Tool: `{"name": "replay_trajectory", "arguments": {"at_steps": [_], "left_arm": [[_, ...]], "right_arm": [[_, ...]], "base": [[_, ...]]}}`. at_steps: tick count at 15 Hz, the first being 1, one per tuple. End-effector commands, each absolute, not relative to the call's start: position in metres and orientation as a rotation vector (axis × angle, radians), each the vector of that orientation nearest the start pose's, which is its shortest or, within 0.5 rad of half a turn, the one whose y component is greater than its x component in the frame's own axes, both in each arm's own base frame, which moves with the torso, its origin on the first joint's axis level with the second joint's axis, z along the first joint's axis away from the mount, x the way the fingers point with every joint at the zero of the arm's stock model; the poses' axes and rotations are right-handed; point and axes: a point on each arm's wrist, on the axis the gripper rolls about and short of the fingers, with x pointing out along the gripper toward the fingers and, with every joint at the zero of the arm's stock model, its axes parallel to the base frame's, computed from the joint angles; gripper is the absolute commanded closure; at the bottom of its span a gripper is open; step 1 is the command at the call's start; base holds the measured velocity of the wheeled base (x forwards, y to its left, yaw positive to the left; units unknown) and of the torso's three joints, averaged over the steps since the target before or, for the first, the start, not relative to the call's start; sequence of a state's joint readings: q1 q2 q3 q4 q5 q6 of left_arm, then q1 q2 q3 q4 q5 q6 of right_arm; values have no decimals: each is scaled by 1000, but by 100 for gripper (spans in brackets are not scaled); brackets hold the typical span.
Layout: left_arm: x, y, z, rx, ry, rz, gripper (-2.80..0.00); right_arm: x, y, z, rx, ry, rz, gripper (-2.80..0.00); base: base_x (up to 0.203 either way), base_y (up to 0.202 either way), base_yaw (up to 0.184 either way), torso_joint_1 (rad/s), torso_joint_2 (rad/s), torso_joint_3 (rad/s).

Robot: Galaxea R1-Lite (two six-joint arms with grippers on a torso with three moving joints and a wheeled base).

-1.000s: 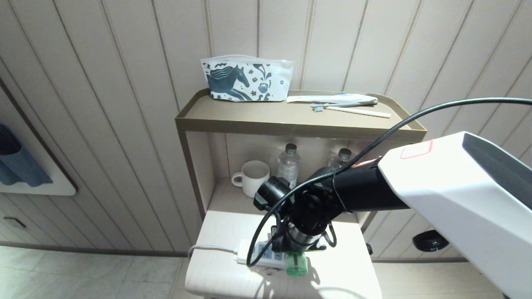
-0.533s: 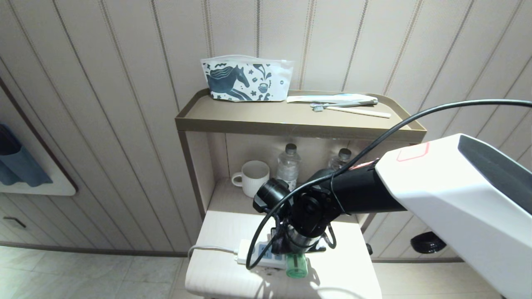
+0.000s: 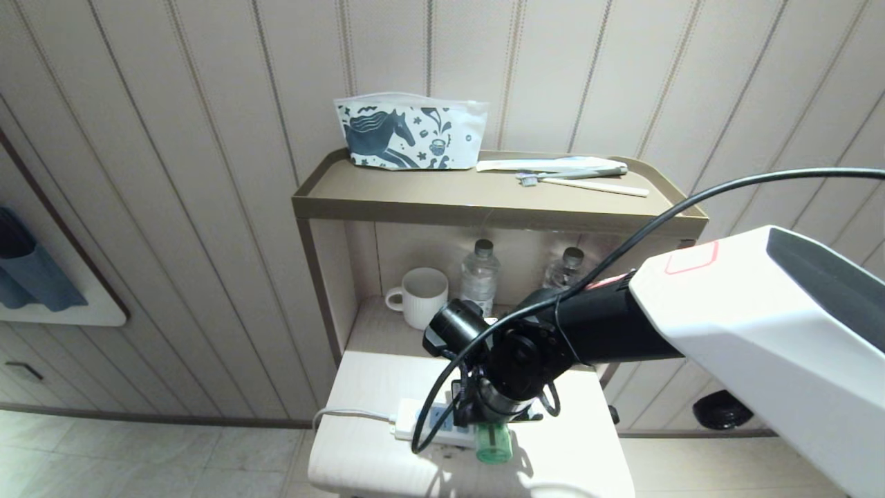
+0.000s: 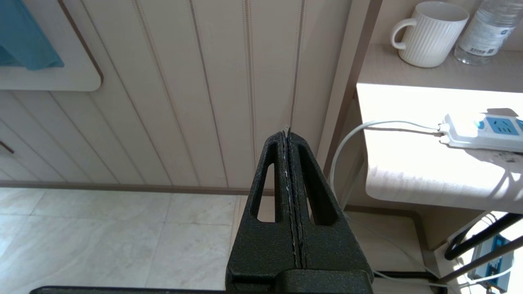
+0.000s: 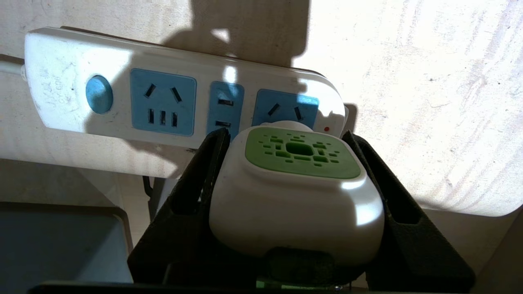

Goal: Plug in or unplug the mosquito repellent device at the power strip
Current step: Insert the plug into the socket

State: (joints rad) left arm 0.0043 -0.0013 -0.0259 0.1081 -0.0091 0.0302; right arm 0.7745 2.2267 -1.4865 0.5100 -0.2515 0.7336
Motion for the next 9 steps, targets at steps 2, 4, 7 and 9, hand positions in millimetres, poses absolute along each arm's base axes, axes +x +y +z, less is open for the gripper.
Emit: {"name": "replay_trajectory", "arguments": {"at_steps": [2,4,7,9], "left_arm": [[-25,0,72,30,83,-6,0],[-25,0,72,30,83,-6,0],[-25,0,72,30,83,-6,0],[-25,0,71,30,84,-6,0]], "right_arm": [[281,270,76,18,1175,15,0],[279,270,74,8,1174,1,0],[279,269,73,6,1174,-1,0],[281,267,72,12,1177,-11,0]], "base": [[0,0,0,0,0,0],[0,0,0,0,0,0],[0,0,0,0,0,0],[0,0,0,0,0,0]]}}
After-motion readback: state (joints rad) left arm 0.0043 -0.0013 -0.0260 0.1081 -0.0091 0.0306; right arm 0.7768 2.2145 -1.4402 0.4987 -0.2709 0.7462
